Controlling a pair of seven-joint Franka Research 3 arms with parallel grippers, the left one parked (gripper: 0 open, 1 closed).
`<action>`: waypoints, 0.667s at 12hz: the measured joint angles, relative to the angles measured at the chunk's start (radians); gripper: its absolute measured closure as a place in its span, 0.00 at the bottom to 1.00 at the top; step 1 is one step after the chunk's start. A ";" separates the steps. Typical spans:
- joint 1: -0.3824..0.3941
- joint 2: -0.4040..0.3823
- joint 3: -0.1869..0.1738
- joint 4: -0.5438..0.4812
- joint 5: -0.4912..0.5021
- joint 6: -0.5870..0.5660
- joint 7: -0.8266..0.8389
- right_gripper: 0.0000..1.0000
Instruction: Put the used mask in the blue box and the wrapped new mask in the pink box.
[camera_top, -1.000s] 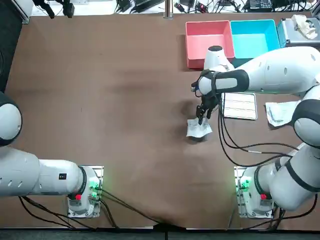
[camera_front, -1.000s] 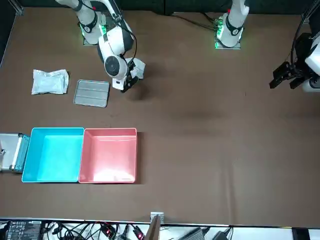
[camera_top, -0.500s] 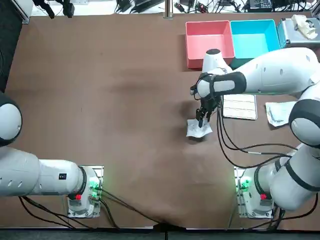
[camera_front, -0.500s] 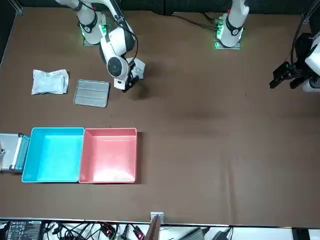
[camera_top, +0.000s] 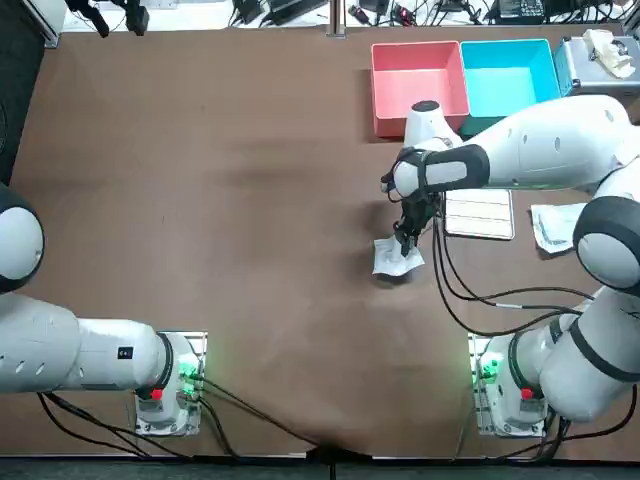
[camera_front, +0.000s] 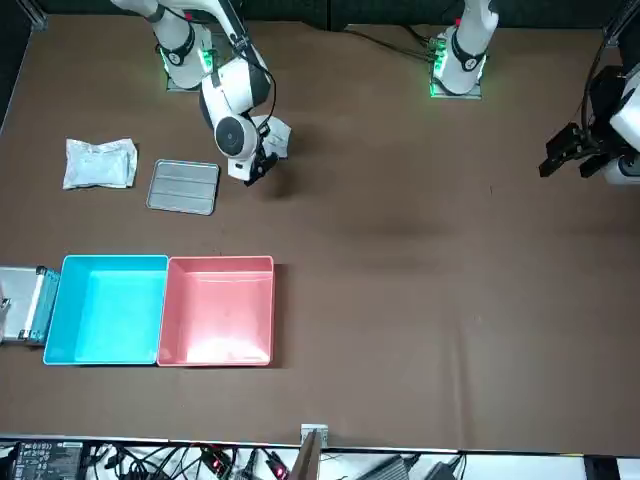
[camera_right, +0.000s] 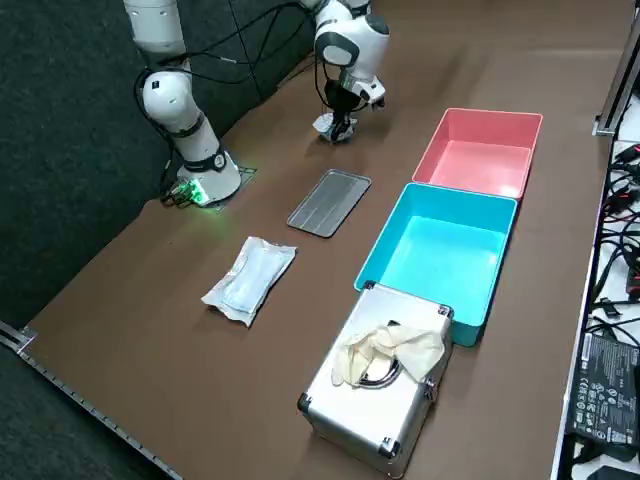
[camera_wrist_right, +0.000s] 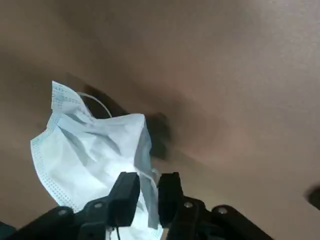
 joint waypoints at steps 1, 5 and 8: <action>0.000 -0.001 -0.002 0.001 0.000 -0.002 0.000 0.70; -0.006 -0.021 -0.017 0.014 0.000 -0.019 0.001 0.98; -0.062 -0.078 -0.038 0.080 -0.004 -0.137 0.001 0.98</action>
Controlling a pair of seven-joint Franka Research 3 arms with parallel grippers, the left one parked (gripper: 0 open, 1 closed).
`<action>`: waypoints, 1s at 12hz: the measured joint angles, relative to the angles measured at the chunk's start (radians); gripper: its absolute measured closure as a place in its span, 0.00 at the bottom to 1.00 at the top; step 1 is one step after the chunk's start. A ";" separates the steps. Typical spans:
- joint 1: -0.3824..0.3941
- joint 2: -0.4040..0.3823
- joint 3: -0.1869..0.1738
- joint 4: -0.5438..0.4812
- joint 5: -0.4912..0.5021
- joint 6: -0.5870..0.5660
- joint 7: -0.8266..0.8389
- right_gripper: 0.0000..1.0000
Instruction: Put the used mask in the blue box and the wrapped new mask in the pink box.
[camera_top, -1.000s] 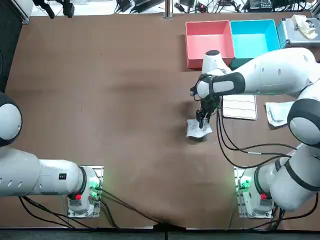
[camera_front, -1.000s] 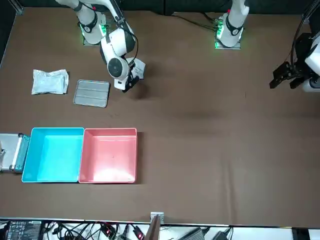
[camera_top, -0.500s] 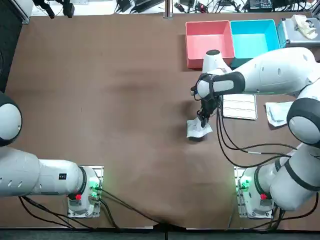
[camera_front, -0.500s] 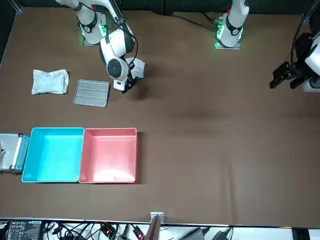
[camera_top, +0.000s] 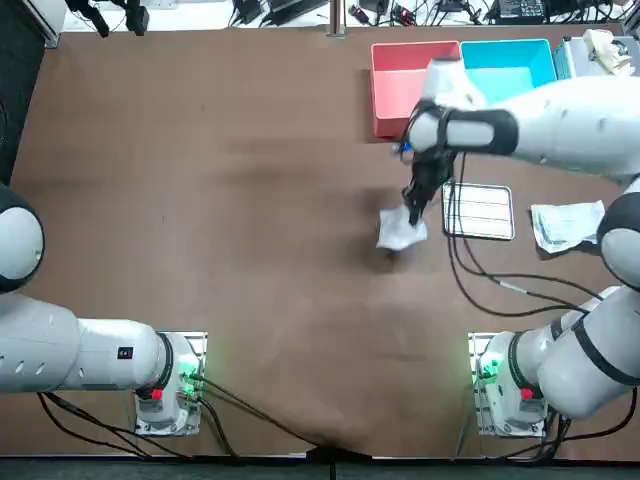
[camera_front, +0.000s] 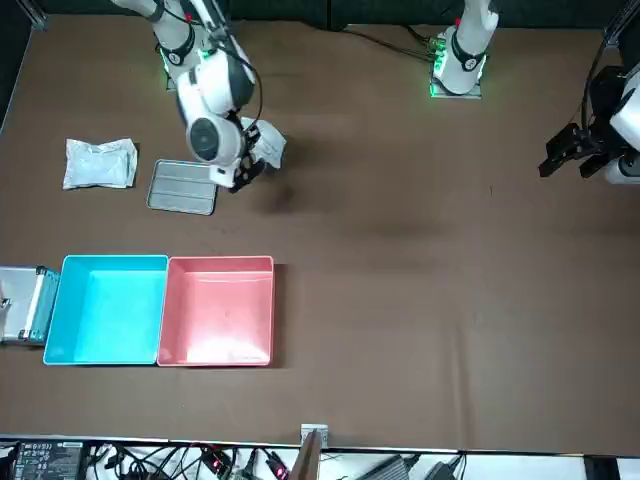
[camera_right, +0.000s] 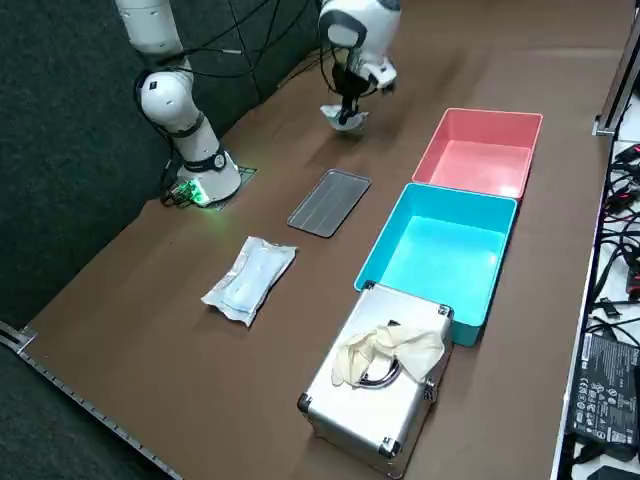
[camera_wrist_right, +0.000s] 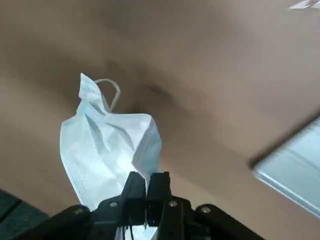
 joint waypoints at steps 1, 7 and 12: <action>-0.036 -0.023 -0.005 0.041 -0.013 -0.053 0.000 0.98; -0.347 -0.074 -0.025 0.336 -0.137 -0.282 -0.016 0.98; -0.491 -0.050 -0.025 0.441 -0.186 -0.281 -0.017 0.98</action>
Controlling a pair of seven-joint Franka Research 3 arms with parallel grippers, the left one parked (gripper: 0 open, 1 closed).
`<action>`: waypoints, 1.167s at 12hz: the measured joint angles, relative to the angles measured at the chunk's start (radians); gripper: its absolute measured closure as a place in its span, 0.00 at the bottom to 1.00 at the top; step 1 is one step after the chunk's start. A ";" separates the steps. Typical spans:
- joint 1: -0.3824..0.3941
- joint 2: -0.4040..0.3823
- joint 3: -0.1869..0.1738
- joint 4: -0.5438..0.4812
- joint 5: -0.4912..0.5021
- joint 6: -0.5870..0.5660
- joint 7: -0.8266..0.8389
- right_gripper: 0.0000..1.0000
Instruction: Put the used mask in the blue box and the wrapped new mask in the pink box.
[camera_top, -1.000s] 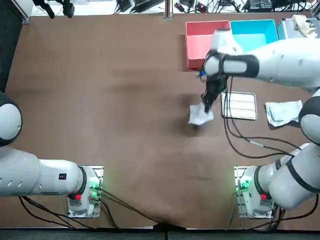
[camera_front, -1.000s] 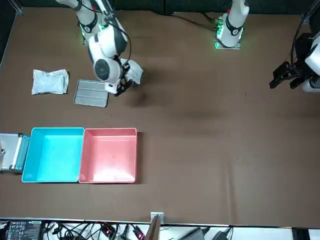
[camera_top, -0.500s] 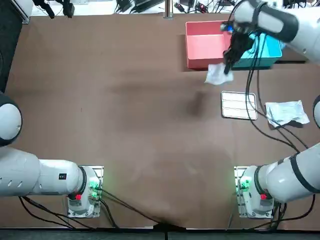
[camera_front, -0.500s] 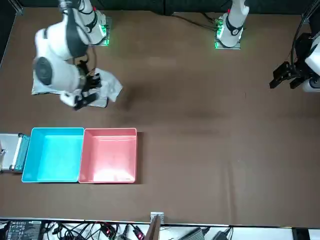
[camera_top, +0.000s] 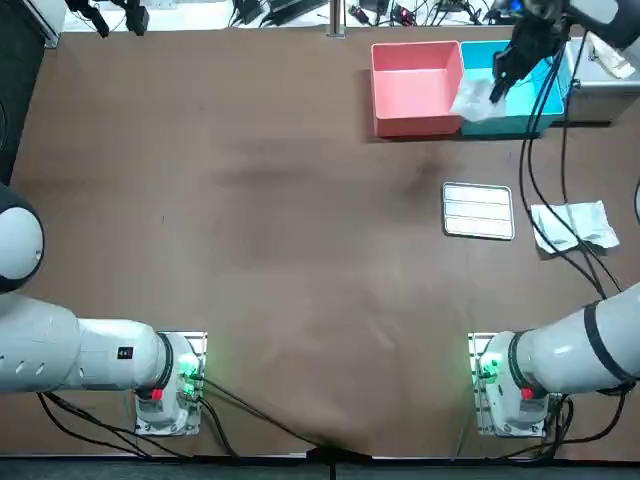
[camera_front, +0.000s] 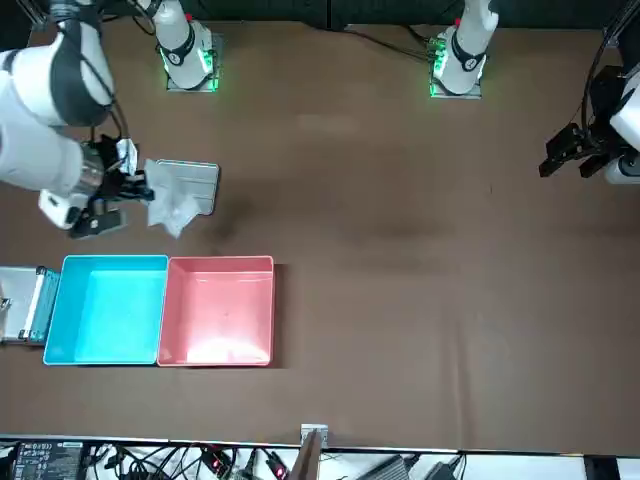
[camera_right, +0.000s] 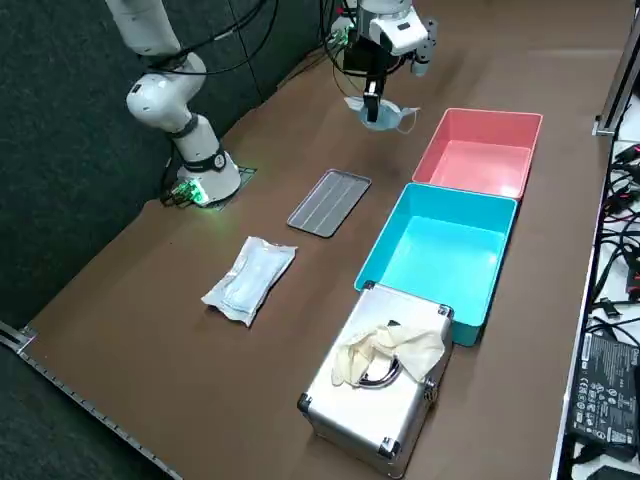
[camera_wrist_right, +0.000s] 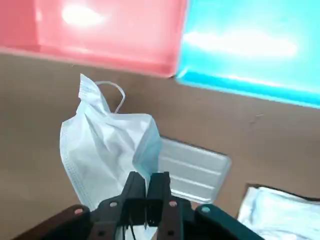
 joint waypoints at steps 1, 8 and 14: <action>-0.030 0.014 0.000 0.029 -0.010 0.001 0.000 0.98; -0.167 0.259 -0.010 0.271 -0.018 0.098 0.011 0.98; -0.209 0.535 -0.026 0.442 -0.018 0.287 0.061 0.98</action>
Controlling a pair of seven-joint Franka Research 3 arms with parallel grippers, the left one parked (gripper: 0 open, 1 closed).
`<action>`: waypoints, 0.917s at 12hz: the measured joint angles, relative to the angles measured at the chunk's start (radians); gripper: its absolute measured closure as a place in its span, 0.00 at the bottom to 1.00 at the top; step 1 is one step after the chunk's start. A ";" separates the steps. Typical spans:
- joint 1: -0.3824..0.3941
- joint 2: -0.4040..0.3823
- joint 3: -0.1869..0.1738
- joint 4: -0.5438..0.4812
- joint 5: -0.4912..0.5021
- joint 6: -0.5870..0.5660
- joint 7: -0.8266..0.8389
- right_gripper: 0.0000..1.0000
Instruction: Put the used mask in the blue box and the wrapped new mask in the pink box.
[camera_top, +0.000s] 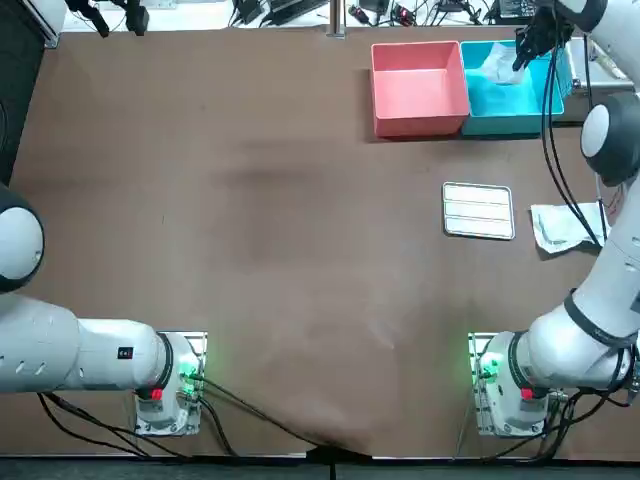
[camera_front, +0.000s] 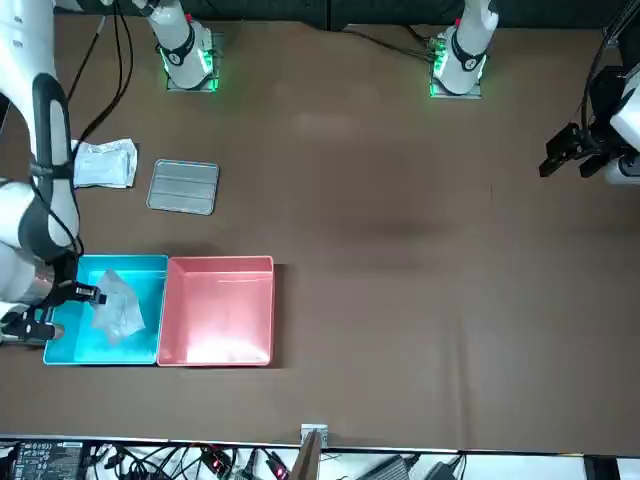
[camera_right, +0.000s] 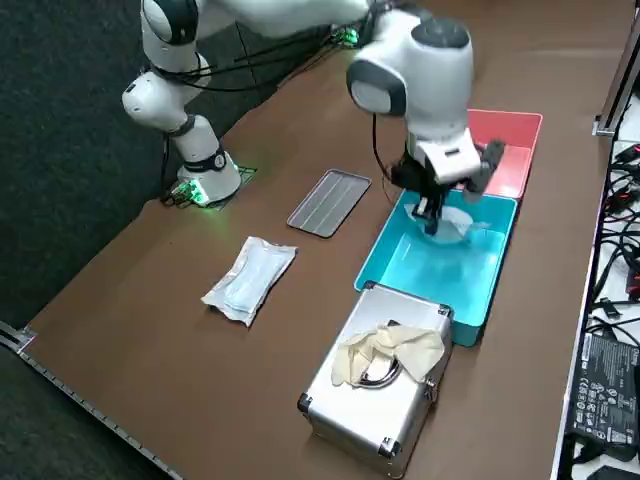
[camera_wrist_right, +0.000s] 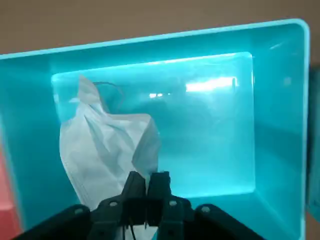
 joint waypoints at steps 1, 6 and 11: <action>-0.004 0.024 0.000 0.003 0.000 0.021 0.003 0.95; -0.007 0.098 0.000 0.011 0.000 0.080 0.009 0.61; -0.007 0.061 -0.017 0.051 -0.029 0.031 0.009 0.03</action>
